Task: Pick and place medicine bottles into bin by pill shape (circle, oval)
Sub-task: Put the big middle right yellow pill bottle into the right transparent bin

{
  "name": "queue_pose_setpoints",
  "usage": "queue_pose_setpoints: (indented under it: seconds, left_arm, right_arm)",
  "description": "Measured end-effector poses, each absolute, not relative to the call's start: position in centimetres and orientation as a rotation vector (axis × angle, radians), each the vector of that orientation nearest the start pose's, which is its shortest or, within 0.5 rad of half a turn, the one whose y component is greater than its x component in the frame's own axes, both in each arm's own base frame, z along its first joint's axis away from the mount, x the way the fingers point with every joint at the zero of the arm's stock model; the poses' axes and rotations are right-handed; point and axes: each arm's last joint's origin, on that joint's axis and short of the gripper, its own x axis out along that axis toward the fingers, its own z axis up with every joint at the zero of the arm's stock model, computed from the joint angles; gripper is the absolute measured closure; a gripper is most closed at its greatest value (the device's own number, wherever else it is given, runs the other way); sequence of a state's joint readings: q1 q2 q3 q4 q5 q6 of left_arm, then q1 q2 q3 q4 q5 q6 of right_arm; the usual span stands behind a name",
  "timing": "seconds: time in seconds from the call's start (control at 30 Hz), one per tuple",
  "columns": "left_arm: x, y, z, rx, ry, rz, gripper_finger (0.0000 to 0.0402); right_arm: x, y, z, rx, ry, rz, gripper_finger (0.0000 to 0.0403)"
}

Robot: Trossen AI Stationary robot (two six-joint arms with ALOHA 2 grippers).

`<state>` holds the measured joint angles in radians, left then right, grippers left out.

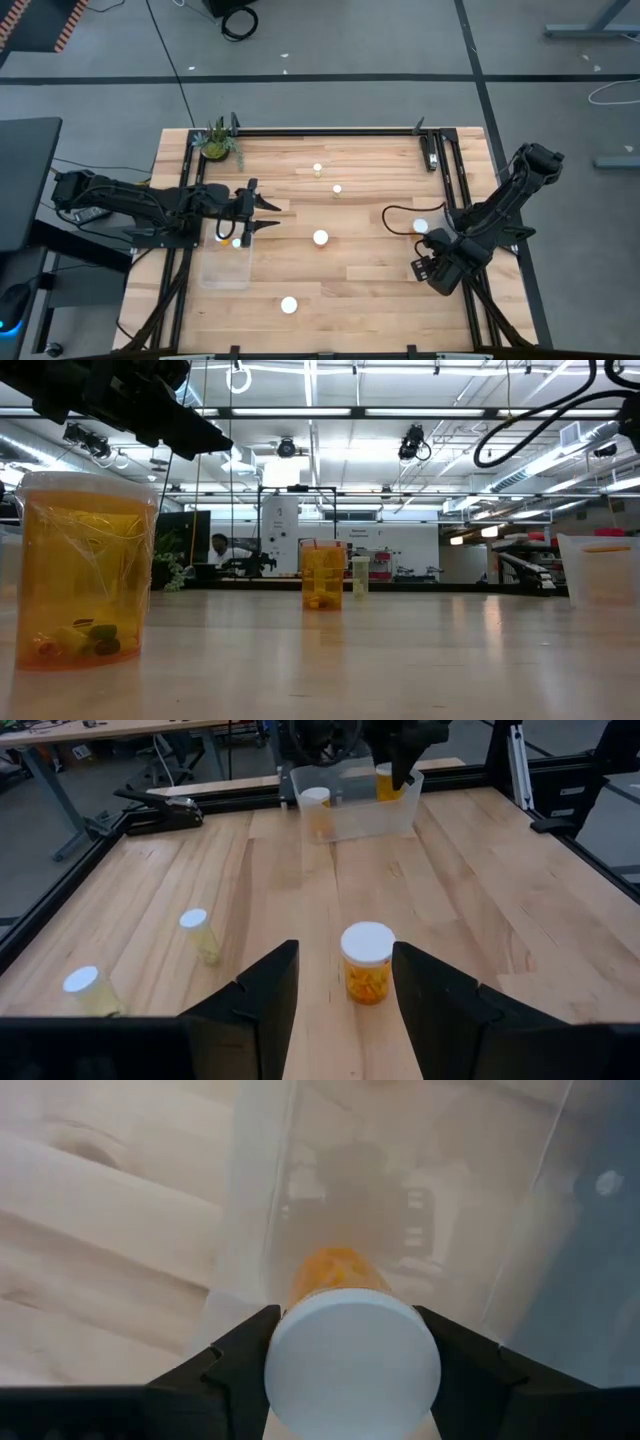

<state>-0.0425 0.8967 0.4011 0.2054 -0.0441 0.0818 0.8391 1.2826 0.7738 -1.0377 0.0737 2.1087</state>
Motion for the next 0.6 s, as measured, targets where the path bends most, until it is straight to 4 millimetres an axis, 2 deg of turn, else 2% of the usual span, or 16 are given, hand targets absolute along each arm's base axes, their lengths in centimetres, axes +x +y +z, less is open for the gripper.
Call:
queue_pose_setpoints:
  seconds: [0.3,0.6]
  left_arm:
    - [19.17,-0.69,21.82,0.093,0.292,-0.010,0.0230]
    - [19.17,-0.68,21.83,0.093,0.291,-0.010,0.0230]
  right_arm:
    - [12.95,14.34,18.94,0.957,1.324,-0.942,0.0180]
    - [12.87,14.34,18.94,0.958,1.347,-0.947,0.0150]
